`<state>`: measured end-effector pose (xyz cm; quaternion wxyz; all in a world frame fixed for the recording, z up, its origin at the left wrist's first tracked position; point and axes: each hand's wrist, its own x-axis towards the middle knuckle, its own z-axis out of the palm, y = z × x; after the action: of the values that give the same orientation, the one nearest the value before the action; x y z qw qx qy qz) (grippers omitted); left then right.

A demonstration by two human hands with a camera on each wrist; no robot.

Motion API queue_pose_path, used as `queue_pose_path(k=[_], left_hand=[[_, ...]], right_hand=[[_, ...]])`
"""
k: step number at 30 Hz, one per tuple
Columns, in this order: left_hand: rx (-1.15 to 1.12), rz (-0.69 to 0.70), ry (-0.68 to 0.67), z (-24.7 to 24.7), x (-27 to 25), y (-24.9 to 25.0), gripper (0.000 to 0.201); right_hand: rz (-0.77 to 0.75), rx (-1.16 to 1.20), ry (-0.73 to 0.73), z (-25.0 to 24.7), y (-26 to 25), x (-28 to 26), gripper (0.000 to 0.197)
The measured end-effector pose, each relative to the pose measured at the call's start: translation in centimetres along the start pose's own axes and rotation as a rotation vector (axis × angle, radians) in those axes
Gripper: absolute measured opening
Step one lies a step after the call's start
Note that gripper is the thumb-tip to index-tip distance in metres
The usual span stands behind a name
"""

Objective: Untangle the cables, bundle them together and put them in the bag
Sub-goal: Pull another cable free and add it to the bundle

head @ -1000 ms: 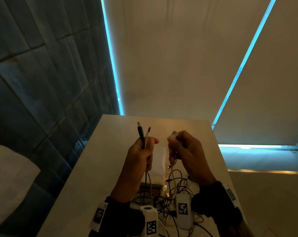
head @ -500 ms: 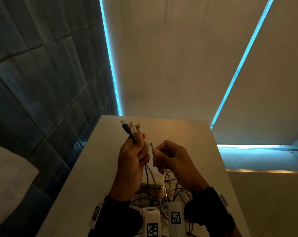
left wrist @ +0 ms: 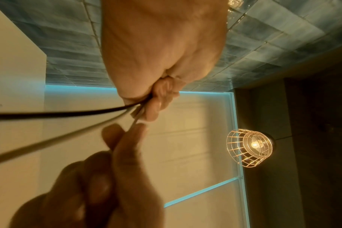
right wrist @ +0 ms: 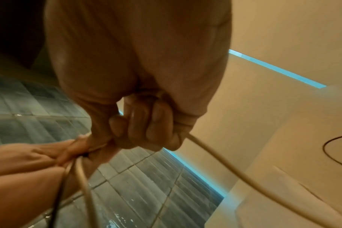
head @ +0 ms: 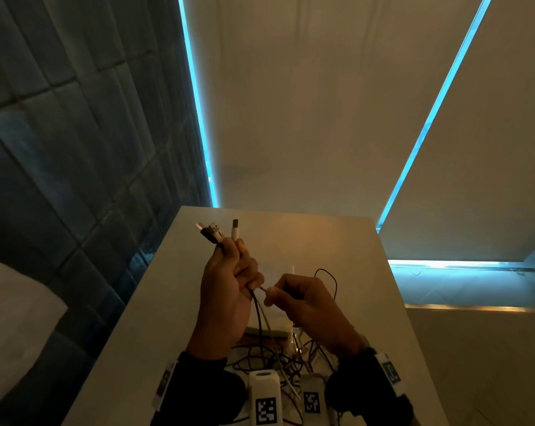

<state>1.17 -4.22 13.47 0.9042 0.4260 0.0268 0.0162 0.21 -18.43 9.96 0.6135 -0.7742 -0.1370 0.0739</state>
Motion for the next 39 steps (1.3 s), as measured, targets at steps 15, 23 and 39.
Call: queue_pose_path(k=[15, 23, 39], left_hand=[[0.088, -0.039, 0.025, -1.8, 0.5, 0.6, 0.038], [-0.036, -0.009, 0.03, -2.6, 0.5, 1.1, 0.032], [0.172, -0.13, 0.049, -1.9, 0.1, -0.1, 0.039]], right_hand=[[-0.015, -0.11, 0.053, 0.5, 3.8, 0.3, 0.029], [0.069, -0.344, 0.064, 0.6, 7.7, -0.3, 0.034], [-0.108, 0.042, 0.332, 0.6, 0.2, 0.6, 0.02]])
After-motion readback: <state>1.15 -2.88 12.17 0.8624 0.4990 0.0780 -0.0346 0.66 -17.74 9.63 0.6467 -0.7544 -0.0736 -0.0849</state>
